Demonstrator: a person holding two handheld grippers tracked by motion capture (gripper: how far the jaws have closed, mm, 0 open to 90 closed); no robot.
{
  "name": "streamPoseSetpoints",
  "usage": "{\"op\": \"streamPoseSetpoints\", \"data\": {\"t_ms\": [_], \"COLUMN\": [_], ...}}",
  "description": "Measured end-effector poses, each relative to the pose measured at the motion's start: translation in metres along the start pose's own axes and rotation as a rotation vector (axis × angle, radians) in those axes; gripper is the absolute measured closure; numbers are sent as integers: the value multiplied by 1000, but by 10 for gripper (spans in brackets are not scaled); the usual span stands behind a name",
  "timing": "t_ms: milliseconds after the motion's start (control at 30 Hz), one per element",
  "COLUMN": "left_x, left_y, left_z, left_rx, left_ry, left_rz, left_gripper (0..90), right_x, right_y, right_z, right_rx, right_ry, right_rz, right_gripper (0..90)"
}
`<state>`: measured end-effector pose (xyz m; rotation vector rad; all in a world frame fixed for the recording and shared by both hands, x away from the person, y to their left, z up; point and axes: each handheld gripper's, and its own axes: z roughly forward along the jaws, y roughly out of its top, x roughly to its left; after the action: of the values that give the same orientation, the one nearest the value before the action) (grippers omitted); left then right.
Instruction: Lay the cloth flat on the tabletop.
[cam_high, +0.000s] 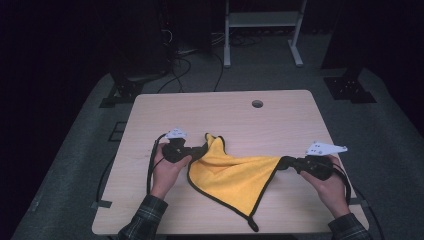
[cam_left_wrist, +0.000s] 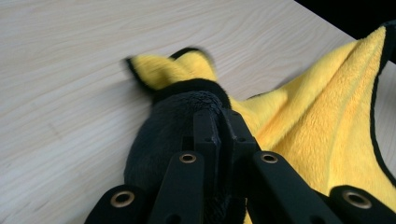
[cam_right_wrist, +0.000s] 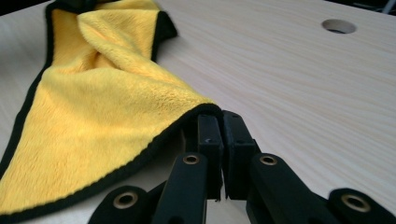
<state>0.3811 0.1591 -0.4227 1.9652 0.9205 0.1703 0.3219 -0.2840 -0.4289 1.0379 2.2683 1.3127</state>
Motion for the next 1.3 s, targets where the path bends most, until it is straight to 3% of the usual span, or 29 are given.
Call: {"op": "streamPoseSetpoints", "data": {"t_ms": [167, 400, 600, 733, 767, 800, 900, 1067, 1300], "left_x": [3, 8, -7, -26, -29, -30, -28, -14, 12], "left_y": [-10, -39, -59, -66, -66, -65, -56, -36, -8], "left_z": [-16, -43, -58, -57, -56, -56, -59, -50, -14], "left_rx": [6, 36, 69, 103, 105, 97, 52, 20, 31], "left_ry": [30, 40, -22, -66, -59, -51, -33, 28, 85], "left_rz": [-22, -94, -126, -94, -79, -73, -58, -28, -22], "left_gripper": [859, 861, 860, 841, 807, 713, 605, 525, 488], "right_x": [-12, -23, -31, -38, -40, -41, -42, -43, -44], "right_y": [0, -3, -1, -1, -1, -2, -1, -1, -12], "right_z": [0, 4, 11, 18, 19, 21, 18, 8, -4], "right_rx": [-6, 6, 21, 36, 39, 41, 28, 3, 48], "right_ry": [-46, -90, -168, -194, -190, -183, -191, -178, -159], "right_rz": [16, 35, 52, 55, 54, 51, 54, 63, 44], "right_gripper": [870, 870, 870, 864, 847, 781, 671, 628, 601]}}
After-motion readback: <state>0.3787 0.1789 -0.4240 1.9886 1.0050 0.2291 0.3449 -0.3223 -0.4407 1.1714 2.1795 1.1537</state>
